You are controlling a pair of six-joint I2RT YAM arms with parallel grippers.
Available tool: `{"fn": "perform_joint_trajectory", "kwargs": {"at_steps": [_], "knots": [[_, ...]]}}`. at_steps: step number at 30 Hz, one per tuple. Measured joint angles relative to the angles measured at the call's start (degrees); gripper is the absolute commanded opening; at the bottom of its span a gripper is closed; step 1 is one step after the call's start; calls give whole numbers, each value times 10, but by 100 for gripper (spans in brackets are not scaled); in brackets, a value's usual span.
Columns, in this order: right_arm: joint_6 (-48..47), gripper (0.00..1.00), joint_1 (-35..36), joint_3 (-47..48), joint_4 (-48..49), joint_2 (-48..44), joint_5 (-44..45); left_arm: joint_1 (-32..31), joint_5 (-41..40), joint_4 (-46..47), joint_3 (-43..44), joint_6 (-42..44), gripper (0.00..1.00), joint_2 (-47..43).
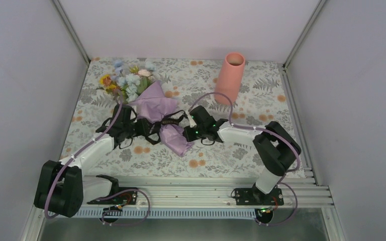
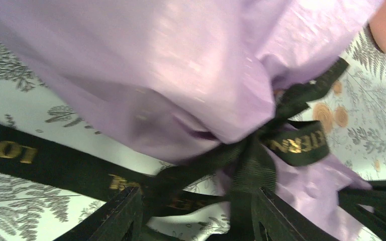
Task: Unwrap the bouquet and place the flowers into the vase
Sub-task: Move the fake flower to the center of the board.
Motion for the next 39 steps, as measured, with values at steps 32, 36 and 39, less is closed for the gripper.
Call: {"fn": "perform_joint_trajectory", "kwargs": {"at_steps": [32, 36, 39], "knots": [[22, 44, -10, -56, -82, -202, 86, 12, -14, 78, -70, -526, 52, 33], [20, 43, -10, -56, -85, -205, 91, 12, -14, 76, -58, -538, 52, 68], [19, 43, -10, -56, -87, -205, 94, 12, -16, 71, -48, -541, 51, 83]]}}
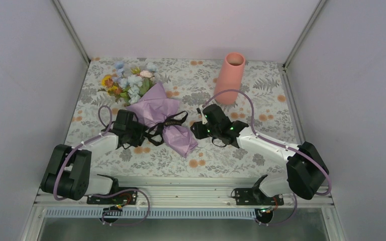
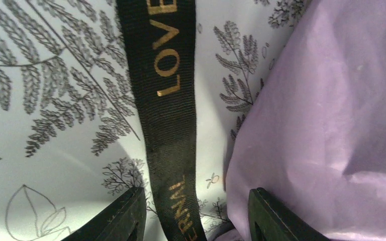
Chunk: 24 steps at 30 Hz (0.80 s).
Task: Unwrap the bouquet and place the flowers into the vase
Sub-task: Untie the ribbon from the wrapping paper.
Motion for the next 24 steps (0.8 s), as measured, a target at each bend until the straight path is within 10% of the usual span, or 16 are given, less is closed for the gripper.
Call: {"fn": "perform_joint_trajectory", "kwargs": {"at_steps": [24], "knots": [[-4, 42, 1, 2, -1, 5, 15, 3, -31, -172, 133, -89, 19, 105]]}}
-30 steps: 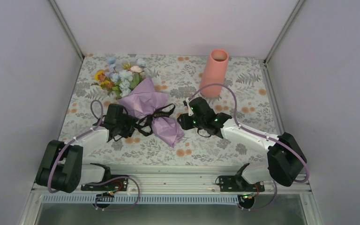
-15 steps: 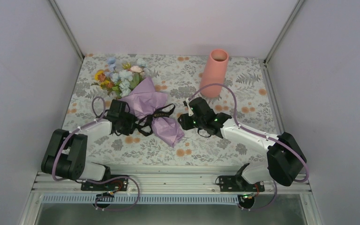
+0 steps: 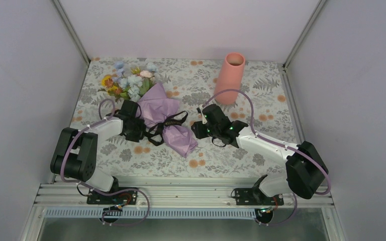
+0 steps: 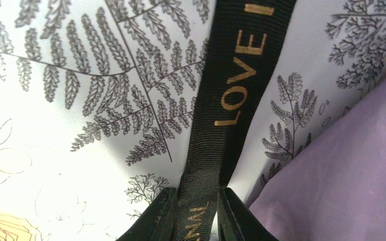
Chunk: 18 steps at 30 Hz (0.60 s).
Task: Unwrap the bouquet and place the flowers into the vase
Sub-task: Untie the ribbon from the wrapping paper.
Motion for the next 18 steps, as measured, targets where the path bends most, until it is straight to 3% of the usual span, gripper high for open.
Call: {"fn": "perform_joint_trajectory", "kwargs": {"at_steps": [4, 18], "knots": [[0, 42, 0, 0, -2, 0, 5, 1, -5, -21, 7, -5, 3, 5], [0, 42, 0, 3, -17, -13, 17, 4, -38, -108, 7, -17, 2, -45]]}}
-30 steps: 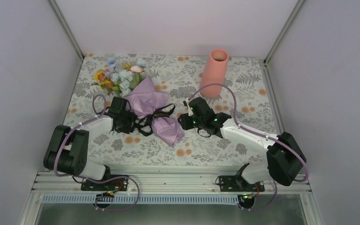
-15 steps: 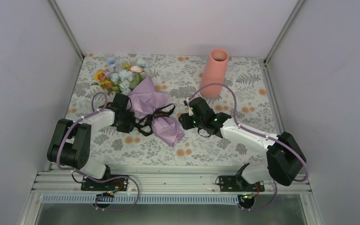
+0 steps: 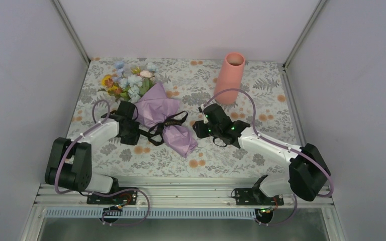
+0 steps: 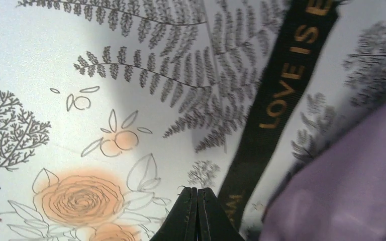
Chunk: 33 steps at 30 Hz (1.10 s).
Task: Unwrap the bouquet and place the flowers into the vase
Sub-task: Untie the ribbon from the wrapping paper.
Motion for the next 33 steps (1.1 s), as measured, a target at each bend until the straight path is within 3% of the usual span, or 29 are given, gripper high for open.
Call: {"fn": "perform_joint_trajectory", "kwargs": {"at_steps": [6, 11, 22, 33], "knots": [[0, 42, 0, 0, 0, -8, 0, 34, 5, 56, -20, 24, 6, -34], [0, 42, 1, 0, 0, -8, 0, 45, 7, 125, -67, 40, 4, -52], [0, 42, 1, 0, 0, -10, 0, 50, 48, 249, -82, 105, 2, -11], [0, 42, 1, 0, 1, -10, 0, 51, 74, 255, -63, 136, 2, 46]]}}
